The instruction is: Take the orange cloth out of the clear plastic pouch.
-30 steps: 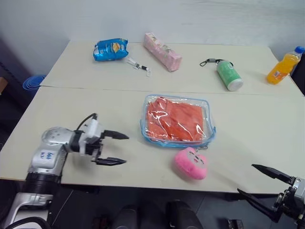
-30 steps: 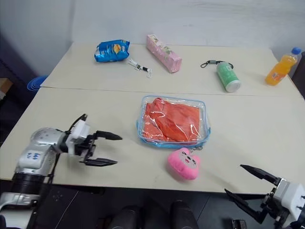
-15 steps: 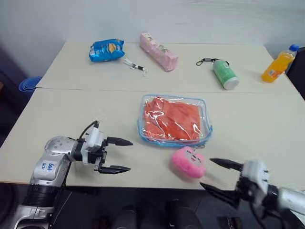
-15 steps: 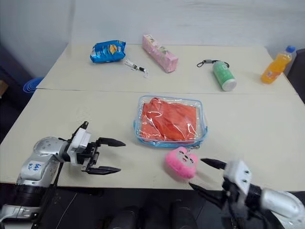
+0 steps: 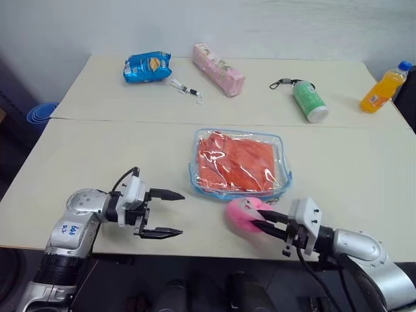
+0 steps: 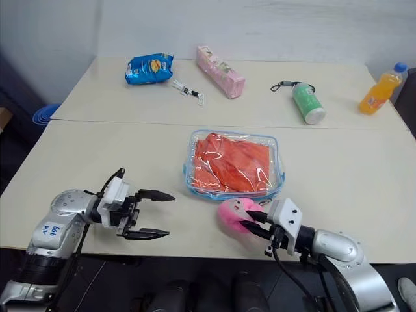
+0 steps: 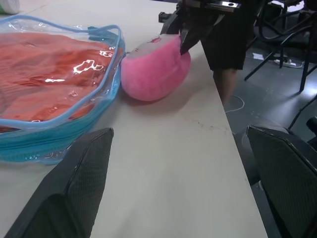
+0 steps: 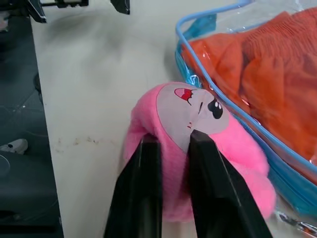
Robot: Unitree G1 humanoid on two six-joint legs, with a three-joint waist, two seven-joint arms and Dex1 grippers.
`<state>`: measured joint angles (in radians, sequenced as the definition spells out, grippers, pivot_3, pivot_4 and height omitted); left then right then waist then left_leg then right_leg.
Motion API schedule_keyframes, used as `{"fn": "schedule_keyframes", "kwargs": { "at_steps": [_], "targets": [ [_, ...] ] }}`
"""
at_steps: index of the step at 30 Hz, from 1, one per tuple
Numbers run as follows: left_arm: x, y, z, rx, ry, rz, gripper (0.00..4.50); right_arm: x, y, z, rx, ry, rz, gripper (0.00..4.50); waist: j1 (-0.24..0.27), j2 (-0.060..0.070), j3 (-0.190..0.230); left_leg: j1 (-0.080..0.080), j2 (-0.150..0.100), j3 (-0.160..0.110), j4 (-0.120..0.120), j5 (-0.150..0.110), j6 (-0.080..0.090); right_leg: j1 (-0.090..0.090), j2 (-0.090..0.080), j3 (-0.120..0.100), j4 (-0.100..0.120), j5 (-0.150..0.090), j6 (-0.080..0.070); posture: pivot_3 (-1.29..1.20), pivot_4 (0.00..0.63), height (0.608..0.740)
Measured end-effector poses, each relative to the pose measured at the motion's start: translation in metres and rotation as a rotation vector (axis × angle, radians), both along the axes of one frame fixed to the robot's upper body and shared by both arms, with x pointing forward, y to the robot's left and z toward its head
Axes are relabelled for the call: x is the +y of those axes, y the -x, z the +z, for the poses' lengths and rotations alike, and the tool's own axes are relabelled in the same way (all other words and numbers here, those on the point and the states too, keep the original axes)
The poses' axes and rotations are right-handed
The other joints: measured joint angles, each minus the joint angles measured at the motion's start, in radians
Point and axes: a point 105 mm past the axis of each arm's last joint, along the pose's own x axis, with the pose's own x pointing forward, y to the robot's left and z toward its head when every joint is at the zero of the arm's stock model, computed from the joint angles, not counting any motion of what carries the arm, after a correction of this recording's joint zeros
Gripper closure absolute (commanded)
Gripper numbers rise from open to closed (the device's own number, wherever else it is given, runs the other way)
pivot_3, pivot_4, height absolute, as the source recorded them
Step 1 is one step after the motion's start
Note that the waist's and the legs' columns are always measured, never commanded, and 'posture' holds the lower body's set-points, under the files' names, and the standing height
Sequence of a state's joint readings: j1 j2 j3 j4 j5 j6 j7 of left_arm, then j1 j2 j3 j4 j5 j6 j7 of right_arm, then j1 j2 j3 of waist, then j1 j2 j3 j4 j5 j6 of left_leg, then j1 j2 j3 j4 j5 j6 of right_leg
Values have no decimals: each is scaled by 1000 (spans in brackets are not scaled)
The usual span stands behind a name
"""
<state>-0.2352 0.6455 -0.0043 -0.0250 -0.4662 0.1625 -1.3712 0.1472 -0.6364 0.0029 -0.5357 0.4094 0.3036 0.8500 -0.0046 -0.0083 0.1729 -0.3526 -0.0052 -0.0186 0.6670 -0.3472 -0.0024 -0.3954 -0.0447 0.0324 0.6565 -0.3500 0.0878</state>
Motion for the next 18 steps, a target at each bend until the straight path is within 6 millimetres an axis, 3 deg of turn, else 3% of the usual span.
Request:
{"fn": "schedule_keyframes", "kwargs": {
  "at_steps": [6,7,9,12,18],
  "targets": [
    [-3,-1,0,-3,3,0,0,10,-4,3,-8,-51,35,3629,0,0,0,0,0,0,0,0,0,0,0,0,0,0,0,0,150,740],
    [-4,-2,0,-4,4,-2,0,10,-5,2,-3,-53,31,3443,0,0,0,0,0,0,0,0,0,0,0,0,0,0,0,0,150,740],
    [-5,-3,1,-9,7,-1,0,7,-8,-3,12,-59,18,3030,0,0,0,0,0,0,0,0,0,0,0,0,0,0,0,0,150,740],
    [-6,-4,2,-15,9,-2,0,0,-8,-11,22,-39,20,1999,0,0,0,0,0,0,0,0,0,0,0,0,0,0,0,0,150,740],
    [-3,-7,1,-8,5,10,0,-23,0,-1,-23,10,26,49,1,0,0,0,0,0,0,0,0,0,0,0,0,0,0,0,150,740]
  ]
}}
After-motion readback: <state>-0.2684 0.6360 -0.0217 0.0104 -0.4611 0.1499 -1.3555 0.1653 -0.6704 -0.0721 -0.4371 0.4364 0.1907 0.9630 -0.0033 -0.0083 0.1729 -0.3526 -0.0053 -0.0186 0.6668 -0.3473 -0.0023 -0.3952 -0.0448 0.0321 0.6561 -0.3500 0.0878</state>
